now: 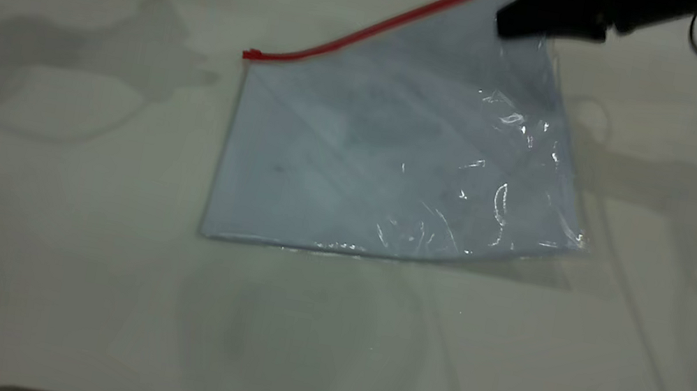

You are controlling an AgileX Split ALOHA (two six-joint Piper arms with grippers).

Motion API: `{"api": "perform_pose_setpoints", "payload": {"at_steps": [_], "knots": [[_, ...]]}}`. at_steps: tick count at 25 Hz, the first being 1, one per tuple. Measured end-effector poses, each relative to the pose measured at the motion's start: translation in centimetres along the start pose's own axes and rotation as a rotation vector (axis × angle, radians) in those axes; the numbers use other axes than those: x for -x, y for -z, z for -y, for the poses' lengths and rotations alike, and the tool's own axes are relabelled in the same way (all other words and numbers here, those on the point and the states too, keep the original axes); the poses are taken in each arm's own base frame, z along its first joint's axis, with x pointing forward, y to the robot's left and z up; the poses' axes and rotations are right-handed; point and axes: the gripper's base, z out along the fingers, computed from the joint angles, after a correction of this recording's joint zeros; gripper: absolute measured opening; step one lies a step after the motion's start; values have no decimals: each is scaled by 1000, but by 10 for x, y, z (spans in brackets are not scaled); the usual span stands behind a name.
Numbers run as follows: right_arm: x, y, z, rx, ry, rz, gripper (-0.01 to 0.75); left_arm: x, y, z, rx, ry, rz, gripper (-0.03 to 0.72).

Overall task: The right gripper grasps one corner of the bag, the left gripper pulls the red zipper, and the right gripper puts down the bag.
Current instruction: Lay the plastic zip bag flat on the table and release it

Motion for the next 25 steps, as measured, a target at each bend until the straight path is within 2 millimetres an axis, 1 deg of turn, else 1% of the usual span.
{"api": "perform_pose_setpoints", "payload": {"at_steps": [2, 4, 5, 7, 9, 10, 12, 15, 16, 18, 20, 22, 25], "knots": [[-9, -16, 4, -55, -11, -20, 77, 15, 13, 15, -20, -9, 68, 457], [-17, -29, 6, -118, 26, -55, 133, 29, 27, 31, -23, -32, 129, 457], [-19, -32, 5, -145, 56, -76, 177, 34, 33, 37, -21, -42, 149, 457], [-22, -34, 8, -216, 129, -129, 270, 44, 46, 52, -12, -67, 182, 457], [-20, -28, 13, -302, 190, -177, 367, 53, 60, 67, 2, -63, 203, 457], [-17, -21, 16, -353, 210, -196, 404, 57, 68, 76, 10, -64, 215, 457], [-7, -7, 15, -426, 219, -214, 442, 66, 85, 96, 25, -59, 240, 457], [13, 19, 0, -486, 166, -232, 455, 78, 114, 134, 54, -82, 288, 457], [19, 29, -8, -495, 125, -241, 457, 81, 122, 145, 61, -86, 303, 457], [27, 49, -27, -484, 33, -287, 458, 86, 143, 176, 82, -114, 339, 457], [33, 69, -46, -463, -3, -349, 458, 88, 162, 205, 109, -141, 366, 457], [37, 87, -67, -422, -27, -412, 458, 87, 182, 237, 151, -162, 387, 457], [44, 114, -98, -363, -44, -457, 458, 78, 207, 277, 249, -164, 391, 457]]}}
